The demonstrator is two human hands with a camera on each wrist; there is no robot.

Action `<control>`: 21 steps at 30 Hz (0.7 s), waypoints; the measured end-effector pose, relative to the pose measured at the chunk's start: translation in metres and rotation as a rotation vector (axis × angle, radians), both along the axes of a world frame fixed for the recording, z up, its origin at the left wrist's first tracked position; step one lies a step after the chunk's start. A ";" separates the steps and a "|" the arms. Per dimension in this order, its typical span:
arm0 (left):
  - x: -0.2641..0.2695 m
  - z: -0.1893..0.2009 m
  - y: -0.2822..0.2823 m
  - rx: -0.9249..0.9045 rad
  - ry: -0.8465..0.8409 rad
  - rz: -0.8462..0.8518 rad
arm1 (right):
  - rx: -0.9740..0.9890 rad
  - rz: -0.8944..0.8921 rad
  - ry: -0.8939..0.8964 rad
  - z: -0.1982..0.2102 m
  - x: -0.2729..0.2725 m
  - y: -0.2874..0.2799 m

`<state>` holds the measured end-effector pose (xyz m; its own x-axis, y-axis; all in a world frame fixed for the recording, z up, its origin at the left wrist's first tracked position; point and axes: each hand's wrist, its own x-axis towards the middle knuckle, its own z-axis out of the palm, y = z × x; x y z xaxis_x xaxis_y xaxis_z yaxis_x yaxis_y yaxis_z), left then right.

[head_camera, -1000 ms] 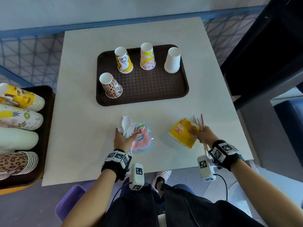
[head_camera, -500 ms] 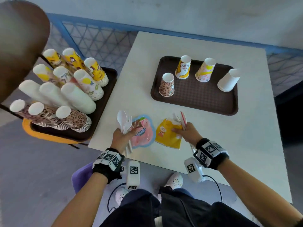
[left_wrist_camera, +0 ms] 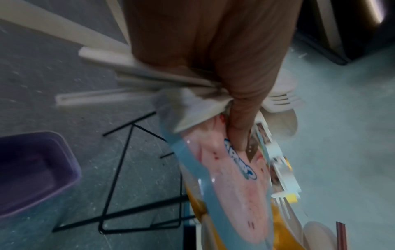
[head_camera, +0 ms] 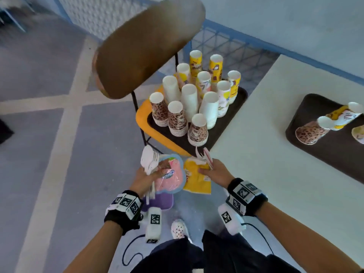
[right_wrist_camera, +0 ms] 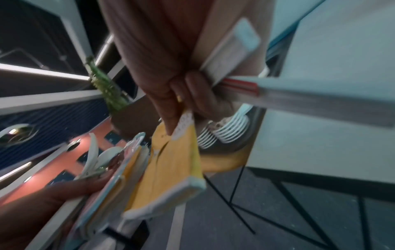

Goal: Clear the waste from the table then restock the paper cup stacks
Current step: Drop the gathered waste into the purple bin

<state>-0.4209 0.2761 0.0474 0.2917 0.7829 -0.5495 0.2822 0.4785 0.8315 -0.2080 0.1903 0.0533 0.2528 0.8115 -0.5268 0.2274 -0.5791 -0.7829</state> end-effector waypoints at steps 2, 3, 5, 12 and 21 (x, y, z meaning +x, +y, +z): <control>-0.029 -0.003 0.005 -0.026 -0.013 0.049 | -0.004 0.116 -0.040 -0.003 -0.025 0.020; -0.043 -0.006 0.006 -0.029 -0.014 0.072 | -0.009 0.162 -0.046 -0.005 -0.037 0.030; -0.068 -0.019 0.007 -0.037 0.012 0.136 | -0.019 0.255 -0.066 -0.013 -0.056 0.048; -0.109 -0.076 0.007 -0.089 0.134 0.496 | -0.098 0.404 -0.234 -0.074 -0.091 0.102; -0.133 -0.215 0.004 -0.182 0.428 0.470 | -0.150 0.379 -0.380 -0.196 -0.113 0.132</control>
<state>-0.5544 0.2797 -0.1675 -0.3319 0.6572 -0.6767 0.2962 0.7537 0.5867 -0.3207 0.3228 -0.1427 0.1523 0.8058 -0.5722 0.6915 -0.5005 -0.5208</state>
